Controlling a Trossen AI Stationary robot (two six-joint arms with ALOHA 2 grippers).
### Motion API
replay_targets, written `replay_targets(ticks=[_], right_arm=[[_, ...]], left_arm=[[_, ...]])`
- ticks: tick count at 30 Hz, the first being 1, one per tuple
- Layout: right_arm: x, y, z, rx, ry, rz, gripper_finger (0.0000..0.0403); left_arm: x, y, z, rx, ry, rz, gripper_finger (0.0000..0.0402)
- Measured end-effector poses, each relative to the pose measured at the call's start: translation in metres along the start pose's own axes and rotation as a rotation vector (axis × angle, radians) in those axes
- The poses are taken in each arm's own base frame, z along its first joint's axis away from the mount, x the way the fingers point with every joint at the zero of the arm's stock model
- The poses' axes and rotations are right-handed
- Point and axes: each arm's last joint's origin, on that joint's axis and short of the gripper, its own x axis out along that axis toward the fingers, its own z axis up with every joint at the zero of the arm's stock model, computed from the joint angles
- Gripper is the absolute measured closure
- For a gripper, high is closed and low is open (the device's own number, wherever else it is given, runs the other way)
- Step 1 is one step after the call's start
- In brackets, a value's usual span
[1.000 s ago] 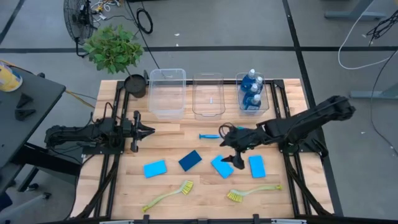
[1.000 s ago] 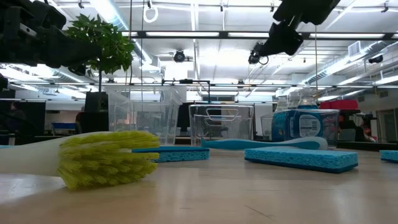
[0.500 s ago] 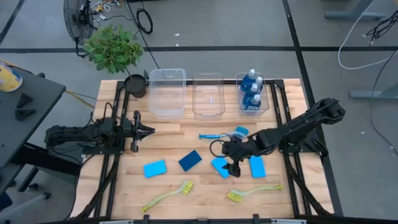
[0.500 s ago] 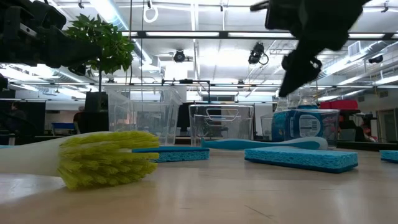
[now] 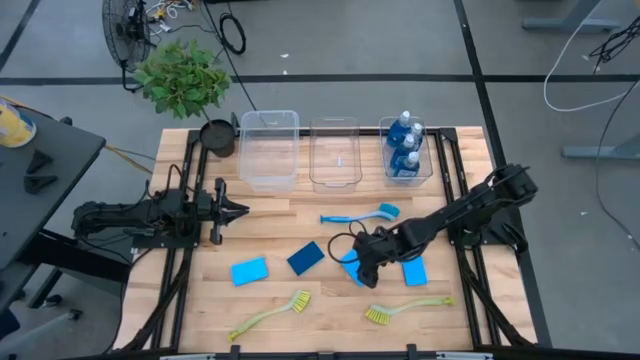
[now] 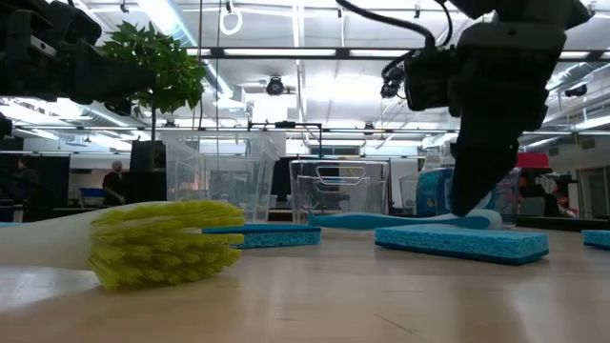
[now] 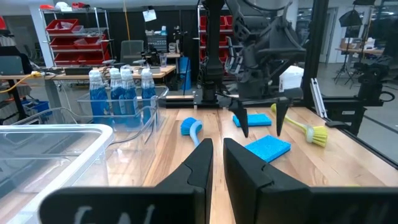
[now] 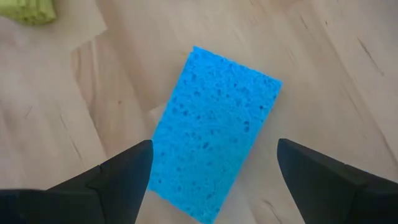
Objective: Pick & Place Kitchen Sink Supplies
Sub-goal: Put the blue sponge into the middle transparent bin
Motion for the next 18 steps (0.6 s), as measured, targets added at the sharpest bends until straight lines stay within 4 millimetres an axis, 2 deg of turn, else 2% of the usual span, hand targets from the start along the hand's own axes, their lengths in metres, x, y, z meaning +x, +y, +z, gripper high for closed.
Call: replay_targets(ticks=[5,18], right_arm=[[0.0038,-0.0007,-0.0008,-0.002,0.009,-0.011,0.0059],[0.0039,-0.0012,-0.0003,-0.006,-0.009,-0.028,0.0099]], left_arm=[[0.0,0.0,0.0,0.0,0.0,0.0,0.0358],[0.0,0.0,0.0001,0.0,0.0,0.0,0.0358]])
